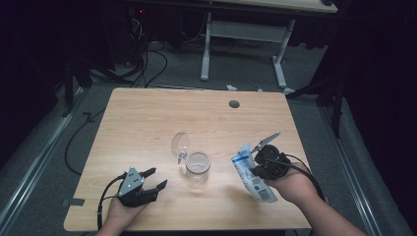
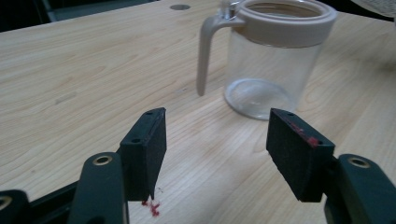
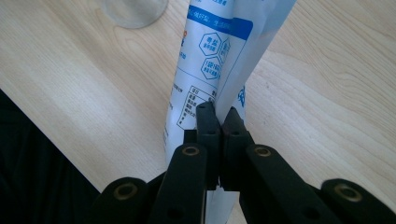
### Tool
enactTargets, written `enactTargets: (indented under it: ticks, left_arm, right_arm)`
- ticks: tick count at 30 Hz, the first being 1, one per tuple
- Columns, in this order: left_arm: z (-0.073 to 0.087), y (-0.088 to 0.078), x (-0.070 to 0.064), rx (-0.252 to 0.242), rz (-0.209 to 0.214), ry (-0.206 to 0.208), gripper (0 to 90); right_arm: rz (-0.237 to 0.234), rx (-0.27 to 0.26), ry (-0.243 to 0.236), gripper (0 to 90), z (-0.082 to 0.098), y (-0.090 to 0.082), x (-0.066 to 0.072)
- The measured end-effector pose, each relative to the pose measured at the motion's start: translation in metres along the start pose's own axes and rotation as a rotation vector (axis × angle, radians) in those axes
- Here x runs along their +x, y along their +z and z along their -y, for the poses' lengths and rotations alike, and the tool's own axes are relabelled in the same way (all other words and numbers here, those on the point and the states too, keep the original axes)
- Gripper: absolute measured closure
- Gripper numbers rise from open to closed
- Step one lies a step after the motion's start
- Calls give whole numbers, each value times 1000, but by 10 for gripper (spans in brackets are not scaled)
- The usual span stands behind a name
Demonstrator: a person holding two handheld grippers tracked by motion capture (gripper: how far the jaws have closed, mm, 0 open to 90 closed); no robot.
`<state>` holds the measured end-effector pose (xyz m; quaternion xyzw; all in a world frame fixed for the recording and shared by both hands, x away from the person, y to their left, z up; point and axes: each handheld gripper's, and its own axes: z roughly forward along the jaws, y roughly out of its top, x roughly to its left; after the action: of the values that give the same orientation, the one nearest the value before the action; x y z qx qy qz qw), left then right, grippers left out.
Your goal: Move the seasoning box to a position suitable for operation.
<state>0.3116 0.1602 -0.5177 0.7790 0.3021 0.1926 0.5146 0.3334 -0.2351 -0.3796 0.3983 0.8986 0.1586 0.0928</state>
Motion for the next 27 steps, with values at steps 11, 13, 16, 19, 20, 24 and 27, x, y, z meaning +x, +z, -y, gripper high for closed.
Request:
enactTargets:
  ticks: [11,13,16,19,20,24,27]
  left_arm:
    - [-2,3,-12,2,40,25,367]
    - [-2,2,-12,-1,42,22,367]
    - [-2,2,-12,-6,44,21,367]
    - [-2,2,-14,-6,51,24,367]
    - [-3,2,-15,-4,56,25,367]
    - [-3,4,-19,-3,71,31,367]
    - [-3,7,-24,2,82,41,367]
  right_arm:
    - [-21,19,-39,894,-15,1,13]
    - [-24,27,-46,894,-18,2,15]
    - [-24,35,-60,894,-22,4,17]
    - [-29,35,-70,894,-28,5,19]
    - [-31,34,-72,894,-30,5,20]
    - [-38,27,-80,893,-38,5,24]
    - [-39,23,-80,894,-43,5,27]
